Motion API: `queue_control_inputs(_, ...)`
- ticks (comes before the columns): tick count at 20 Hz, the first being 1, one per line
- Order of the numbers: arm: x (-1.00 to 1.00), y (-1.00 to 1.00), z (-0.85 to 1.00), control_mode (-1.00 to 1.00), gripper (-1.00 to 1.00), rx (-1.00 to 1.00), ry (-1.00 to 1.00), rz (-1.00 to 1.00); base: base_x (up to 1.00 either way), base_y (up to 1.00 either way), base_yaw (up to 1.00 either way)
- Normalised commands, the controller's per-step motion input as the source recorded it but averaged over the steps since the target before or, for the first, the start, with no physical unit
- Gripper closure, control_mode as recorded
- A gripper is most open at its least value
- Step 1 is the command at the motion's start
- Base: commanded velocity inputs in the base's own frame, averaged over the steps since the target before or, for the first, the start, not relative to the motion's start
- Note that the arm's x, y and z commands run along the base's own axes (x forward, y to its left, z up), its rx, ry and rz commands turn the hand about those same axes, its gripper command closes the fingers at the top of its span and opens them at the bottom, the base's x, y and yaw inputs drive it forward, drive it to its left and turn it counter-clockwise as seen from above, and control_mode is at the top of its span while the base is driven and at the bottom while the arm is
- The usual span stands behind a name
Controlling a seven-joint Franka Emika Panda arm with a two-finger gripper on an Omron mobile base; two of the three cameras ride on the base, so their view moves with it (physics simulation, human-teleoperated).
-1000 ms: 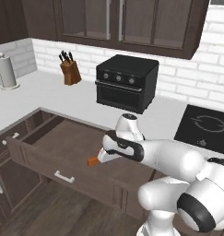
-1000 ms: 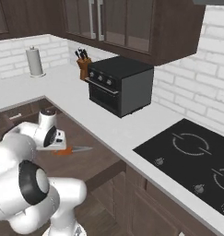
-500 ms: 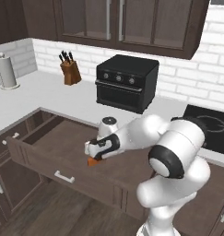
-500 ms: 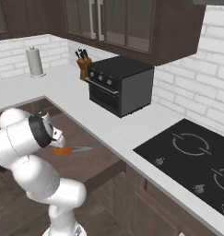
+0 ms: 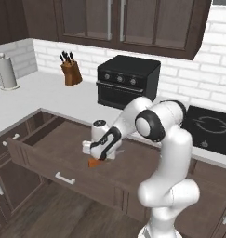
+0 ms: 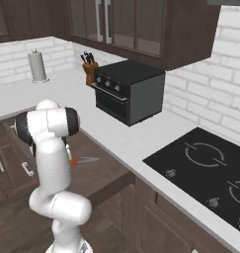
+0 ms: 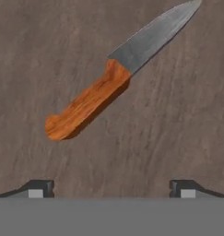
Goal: Pick up the knife from the drawer and place it on the cutting board. Then place the meat from the plate to the cutting board.
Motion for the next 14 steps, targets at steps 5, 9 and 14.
queue_control_inputs(5,0.76,0.01,-0.28,-1.00,-1.00,0.00,0.14,-0.16,0.00,0.00,0.00)
queue_control_inputs(9,0.62,0.09,-0.45,-1.00,-1.00,0.00,0.07,-0.10,0.00,0.00,0.00)
queue_control_inputs(14,0.39,0.00,-0.52,-1.00,-1.00,0.00,0.01,-0.05,0.00,0.00,0.00)
